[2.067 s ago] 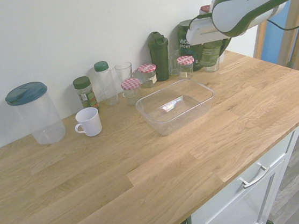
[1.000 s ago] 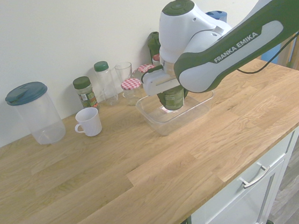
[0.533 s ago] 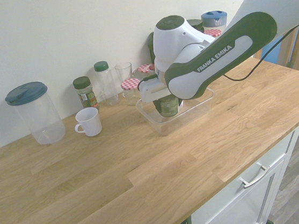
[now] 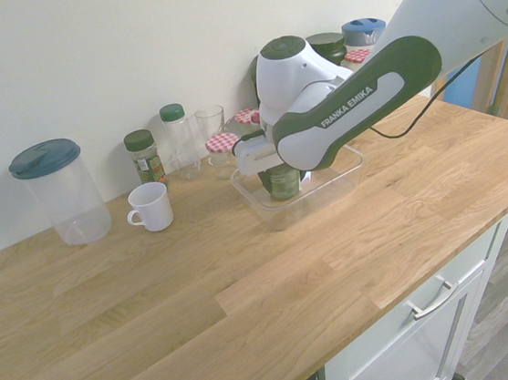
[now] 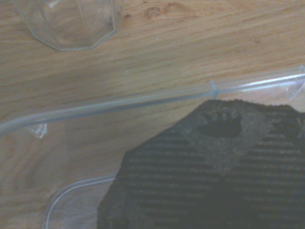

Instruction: Put the cereal into the container

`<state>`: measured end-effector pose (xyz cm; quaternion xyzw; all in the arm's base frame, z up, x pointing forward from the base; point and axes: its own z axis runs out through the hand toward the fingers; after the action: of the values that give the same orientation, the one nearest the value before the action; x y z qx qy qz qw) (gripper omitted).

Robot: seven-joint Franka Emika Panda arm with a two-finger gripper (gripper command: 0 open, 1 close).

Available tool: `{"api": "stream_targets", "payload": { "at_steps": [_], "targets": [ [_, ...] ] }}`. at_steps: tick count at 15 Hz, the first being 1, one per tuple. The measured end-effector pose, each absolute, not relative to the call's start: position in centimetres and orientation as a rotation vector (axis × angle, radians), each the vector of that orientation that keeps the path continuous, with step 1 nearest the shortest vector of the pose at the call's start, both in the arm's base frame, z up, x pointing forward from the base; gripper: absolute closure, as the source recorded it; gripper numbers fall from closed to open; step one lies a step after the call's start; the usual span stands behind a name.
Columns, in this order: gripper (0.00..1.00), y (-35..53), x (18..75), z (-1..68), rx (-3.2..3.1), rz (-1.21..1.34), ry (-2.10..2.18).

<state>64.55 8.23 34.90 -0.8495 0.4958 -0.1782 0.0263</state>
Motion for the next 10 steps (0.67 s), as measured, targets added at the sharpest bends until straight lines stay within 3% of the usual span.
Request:
{"api": "stream_targets", "payload": {
  "at_steps": [10],
  "targets": [
    [0.00, 7.16, 64.72, 34.78, -2.636, -0.538, 1.520]
  ]
}}
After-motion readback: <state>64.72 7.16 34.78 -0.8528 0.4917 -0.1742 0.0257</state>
